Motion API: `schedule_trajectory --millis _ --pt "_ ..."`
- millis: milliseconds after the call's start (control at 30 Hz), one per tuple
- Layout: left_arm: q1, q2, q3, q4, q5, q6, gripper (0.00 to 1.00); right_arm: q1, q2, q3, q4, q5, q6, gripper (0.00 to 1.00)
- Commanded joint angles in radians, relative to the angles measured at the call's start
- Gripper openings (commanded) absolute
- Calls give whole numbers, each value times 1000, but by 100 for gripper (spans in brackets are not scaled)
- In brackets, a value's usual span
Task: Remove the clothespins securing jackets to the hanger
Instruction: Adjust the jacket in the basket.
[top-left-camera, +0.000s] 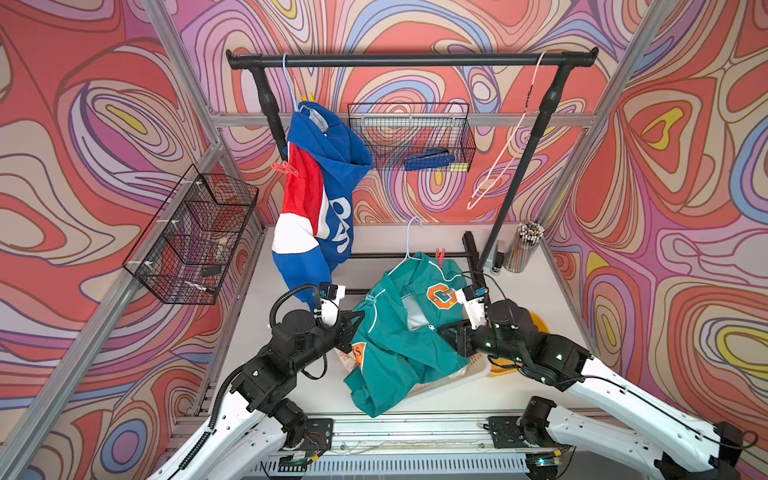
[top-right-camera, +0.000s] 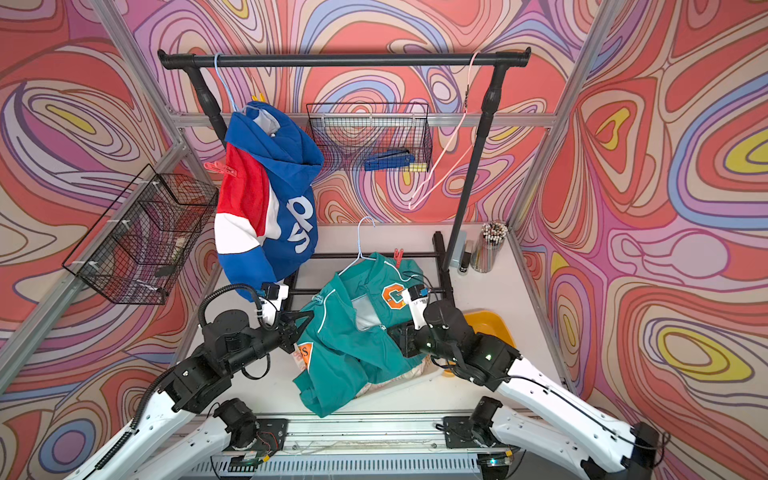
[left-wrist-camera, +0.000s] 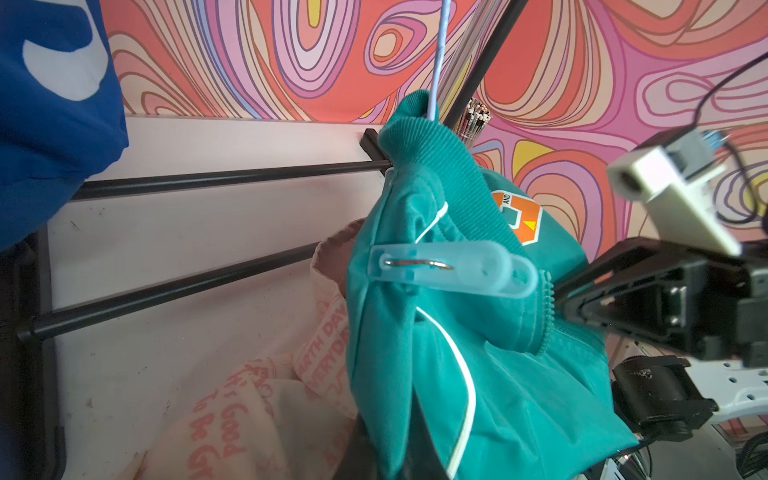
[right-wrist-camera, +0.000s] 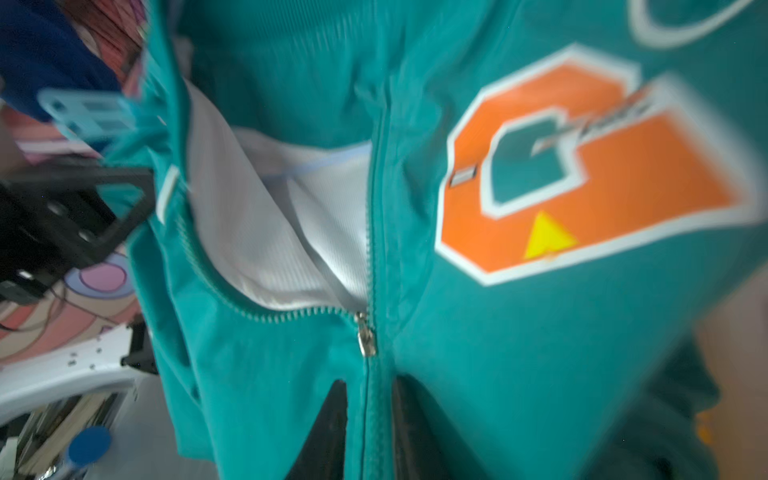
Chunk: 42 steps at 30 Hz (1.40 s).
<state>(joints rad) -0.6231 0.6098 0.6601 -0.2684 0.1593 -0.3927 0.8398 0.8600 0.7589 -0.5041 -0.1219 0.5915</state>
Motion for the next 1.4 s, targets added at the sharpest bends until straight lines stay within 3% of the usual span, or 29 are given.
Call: schedule_trajectory --millis 0,200,367,467,633,767,900,1033,1167,1367 --pt "-3 16 32 99 3 21 0 13 80 -86 141 -35 44 18" --pt "-3 59 6 177 38 -13 0 9 281 -146 356 130 74 8" --pt "-2 78 -19 217 33 -29 0 -5 420 -164 493 241 131 11" --pt "-3 77 -23 212 28 -29 0 -4 425 -154 505 260 145 16" --pt "-3 46 -27 184 11 -24 0 60 224 -57 304 344 57 39" --pt "-3 33 -24 165 -4 -16 0 149 161 78 112 411 10 58" --pt "-3 33 -23 161 -9 -17 0 296 168 169 52 479 -31 73" --pt "-3 36 -16 158 -12 -14 0 416 259 229 62 448 -73 85" --pt "-3 42 -2 149 -7 -9 0 453 316 186 142 358 -46 98" --pt "-3 44 12 133 -2 -3 0 501 415 131 193 380 22 98"
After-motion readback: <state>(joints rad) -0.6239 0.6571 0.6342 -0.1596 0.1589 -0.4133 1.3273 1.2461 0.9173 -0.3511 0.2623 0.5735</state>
